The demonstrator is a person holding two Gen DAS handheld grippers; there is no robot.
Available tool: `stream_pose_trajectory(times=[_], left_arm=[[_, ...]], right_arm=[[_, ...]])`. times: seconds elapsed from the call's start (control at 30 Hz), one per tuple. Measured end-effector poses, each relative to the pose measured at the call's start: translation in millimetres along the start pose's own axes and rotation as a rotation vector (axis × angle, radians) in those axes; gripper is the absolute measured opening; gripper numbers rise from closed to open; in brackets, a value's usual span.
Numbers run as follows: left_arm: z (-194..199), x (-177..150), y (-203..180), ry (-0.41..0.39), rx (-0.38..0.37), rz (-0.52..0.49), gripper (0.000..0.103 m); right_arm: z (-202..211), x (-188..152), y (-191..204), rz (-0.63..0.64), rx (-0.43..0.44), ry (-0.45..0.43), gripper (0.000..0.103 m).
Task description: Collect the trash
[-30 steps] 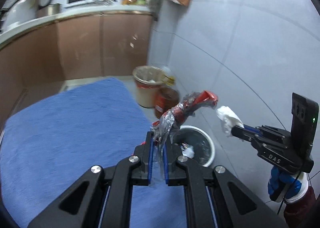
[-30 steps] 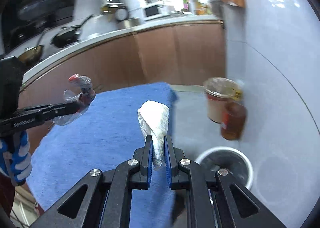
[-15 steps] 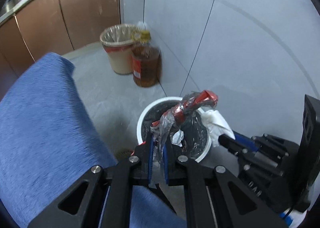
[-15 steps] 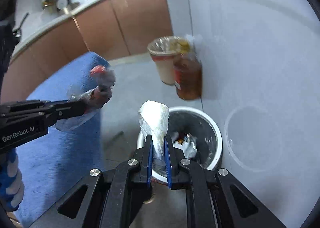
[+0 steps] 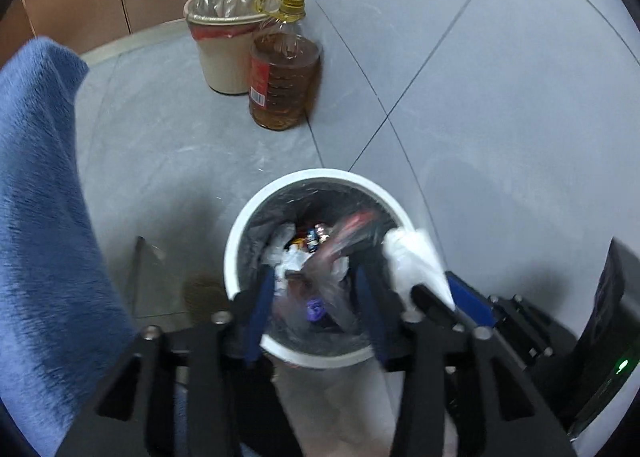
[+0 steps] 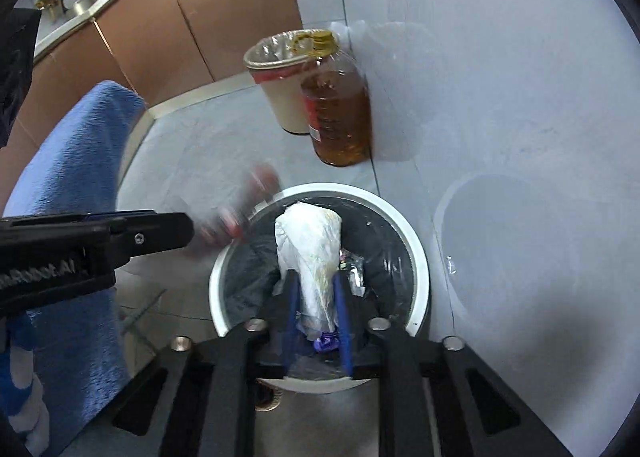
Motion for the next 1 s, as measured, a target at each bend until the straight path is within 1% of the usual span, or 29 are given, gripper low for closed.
stream_pose_trajectory(times=[0.07, 0.13, 0.27, 0.37, 0.43, 0.5, 0.57, 0.6, 0.67, 0.77, 0.83, 1.0], left_arm=[[-2, 2, 1, -0.002, -0.009, 0.008, 0.044], [0, 4, 0, -0.012, -0.019, 0.004, 0.044], [26, -3, -7, -0.075, 0.001, -0.034, 0.044], [58, -11, -10, -0.144, 0.028, -0.06, 0.044], [85, -17, -8, -0.201, 0.057, -0.068, 0.044], [106, -23, -4, -0.246, 0.084, -0.069, 0.044], [133, -31, 2, -0.302, 0.12, -0.067, 0.046], [143, -35, 5, -0.322, 0.135, -0.065, 0.048], [165, -46, 13, -0.369, 0.174, -0.061, 0.056], [195, -64, 26, -0.428, 0.225, -0.055, 0.06], [216, -79, 37, -0.462, 0.255, -0.047, 0.063], [261, -112, 60, -0.534, 0.324, -0.023, 0.064]], right_arm=[[-3, -2, -3, -0.004, -0.012, 0.004, 0.032], [-2, -5, -4, -0.005, -0.019, 0.003, 0.035], [8, -8, -5, -0.01, -0.023, -0.004, 0.042], [23, -5, -3, -0.02, -0.019, -0.031, 0.046], [36, -2, 0, -0.021, -0.015, -0.056, 0.052], [54, 1, 4, -0.016, -0.013, -0.092, 0.055], [70, 5, 10, -0.011, -0.008, -0.125, 0.061], [79, 6, 14, -0.007, -0.004, -0.141, 0.062], [96, 7, 25, 0.006, 0.007, -0.174, 0.067], [122, 8, 47, 0.046, 0.029, -0.222, 0.074], [136, 6, 63, 0.072, 0.04, -0.246, 0.076], [172, 2, 106, 0.157, 0.061, -0.314, 0.083]])
Point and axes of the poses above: each gripper's, at about its wrist camera, not at the fingertips, and z roughly against the way its jaws point, y to its left, x to its top, the point moved 5 cm from there along -z, roughly the way its jaws point, and after that the axes turned 6 degrees about -x, right-handed, at the moved point
